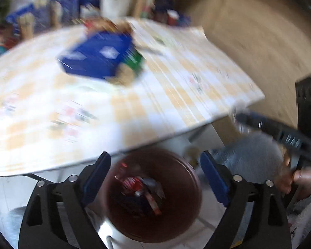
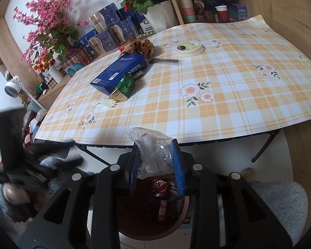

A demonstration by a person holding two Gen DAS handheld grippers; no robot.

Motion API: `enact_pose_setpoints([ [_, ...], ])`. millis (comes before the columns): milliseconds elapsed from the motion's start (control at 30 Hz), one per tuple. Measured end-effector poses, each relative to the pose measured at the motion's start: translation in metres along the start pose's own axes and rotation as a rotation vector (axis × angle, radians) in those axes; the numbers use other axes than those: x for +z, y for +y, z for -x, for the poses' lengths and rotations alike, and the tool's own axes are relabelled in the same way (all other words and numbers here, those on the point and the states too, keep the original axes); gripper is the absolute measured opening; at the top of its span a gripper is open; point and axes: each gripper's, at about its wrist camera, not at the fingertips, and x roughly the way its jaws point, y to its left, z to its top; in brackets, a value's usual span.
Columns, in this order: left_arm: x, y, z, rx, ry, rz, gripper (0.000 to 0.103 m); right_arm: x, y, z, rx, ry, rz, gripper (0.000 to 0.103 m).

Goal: Collect trash
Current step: 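Lower the bag into the bin and open the right tool while left returns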

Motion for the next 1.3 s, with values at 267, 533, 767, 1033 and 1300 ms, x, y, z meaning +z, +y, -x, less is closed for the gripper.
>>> enact_pose_setpoints([
  [267,-0.008,0.027,0.071,0.187,-0.21,0.017,0.096,-0.014,0.025,-0.009,0.01,0.016,0.078,0.033],
  [533,-0.048,0.031,0.09,0.398,-0.304,0.014,0.097,-0.033,0.045,-0.024,0.014,0.076,0.159,0.033],
  [767,-0.055,0.035,0.086,0.446,-0.276,0.036,0.097,-0.044,0.056,-0.037,0.004,0.126,0.222,0.033],
  [1033,-0.051,0.048,0.068,0.421,-0.209,0.096,0.097,-0.047,0.059,-0.043,-0.003,0.156,0.241,0.035],
  [1300,-0.051,0.055,0.067,0.418,-0.194,0.136,0.097,-0.05,0.061,-0.045,-0.013,0.167,0.25,0.053],
])
